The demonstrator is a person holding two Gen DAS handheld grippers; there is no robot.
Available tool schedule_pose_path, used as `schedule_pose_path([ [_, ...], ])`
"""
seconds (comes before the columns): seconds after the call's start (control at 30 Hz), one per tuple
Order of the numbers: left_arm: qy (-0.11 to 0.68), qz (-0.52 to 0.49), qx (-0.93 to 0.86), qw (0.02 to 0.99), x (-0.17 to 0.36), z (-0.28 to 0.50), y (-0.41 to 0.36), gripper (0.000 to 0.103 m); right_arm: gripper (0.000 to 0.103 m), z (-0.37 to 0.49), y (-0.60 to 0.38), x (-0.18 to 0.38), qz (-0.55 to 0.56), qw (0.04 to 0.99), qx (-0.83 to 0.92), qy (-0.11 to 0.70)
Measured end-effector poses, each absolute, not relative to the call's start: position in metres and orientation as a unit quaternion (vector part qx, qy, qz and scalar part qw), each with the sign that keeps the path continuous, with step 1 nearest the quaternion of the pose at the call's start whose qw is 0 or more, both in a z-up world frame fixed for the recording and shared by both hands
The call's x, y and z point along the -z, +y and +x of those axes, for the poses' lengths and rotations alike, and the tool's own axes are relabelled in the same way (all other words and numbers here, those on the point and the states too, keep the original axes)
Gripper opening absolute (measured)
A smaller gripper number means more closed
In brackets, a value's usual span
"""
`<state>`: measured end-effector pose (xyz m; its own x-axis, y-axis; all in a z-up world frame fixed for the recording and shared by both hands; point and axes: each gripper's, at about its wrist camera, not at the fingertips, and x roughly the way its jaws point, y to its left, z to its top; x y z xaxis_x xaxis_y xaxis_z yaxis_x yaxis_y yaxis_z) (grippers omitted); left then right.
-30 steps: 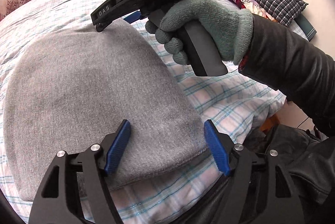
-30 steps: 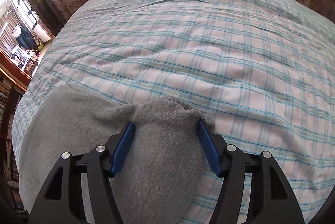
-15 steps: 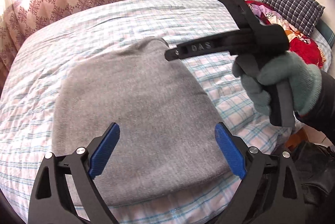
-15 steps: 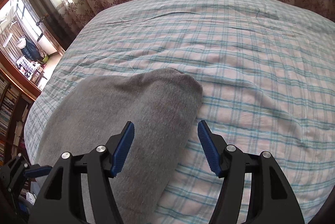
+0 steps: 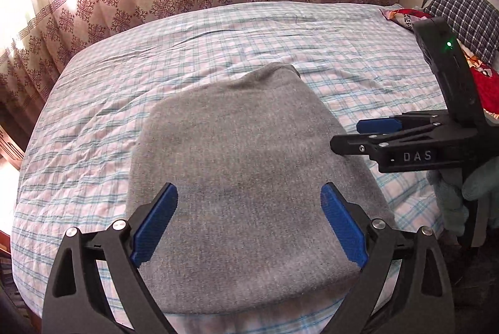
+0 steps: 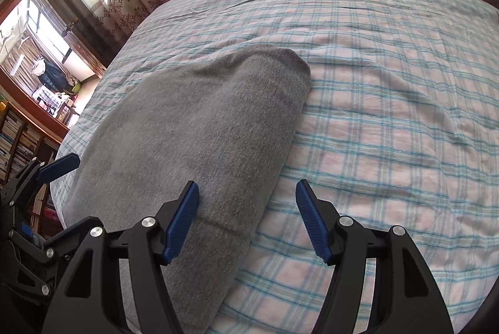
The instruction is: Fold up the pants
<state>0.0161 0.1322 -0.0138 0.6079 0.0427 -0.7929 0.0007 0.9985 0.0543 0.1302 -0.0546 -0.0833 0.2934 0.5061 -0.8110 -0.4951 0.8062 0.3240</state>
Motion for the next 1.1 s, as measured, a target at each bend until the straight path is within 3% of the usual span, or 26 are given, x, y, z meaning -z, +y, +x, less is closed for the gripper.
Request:
schedule_pose_path([
  [0.47,0.471,-0.016,-0.037,0.881,0.034,0.024,0.165,0.098,0.07,0.125,-0.058,0.091,0.019,0.795,-0.311,0.521],
  [0.77,0.462,-0.146,-0.044,0.874,0.031,0.03,0.233,0.099,0.074,0.136,-0.072,0.091,0.067,0.788,-0.304,0.53],
  [1.1,0.51,-0.302,0.001,0.805,0.086,0.056,0.296,0.099,0.075,0.147,-0.068,0.094,0.081,0.778,-0.313,0.539],
])
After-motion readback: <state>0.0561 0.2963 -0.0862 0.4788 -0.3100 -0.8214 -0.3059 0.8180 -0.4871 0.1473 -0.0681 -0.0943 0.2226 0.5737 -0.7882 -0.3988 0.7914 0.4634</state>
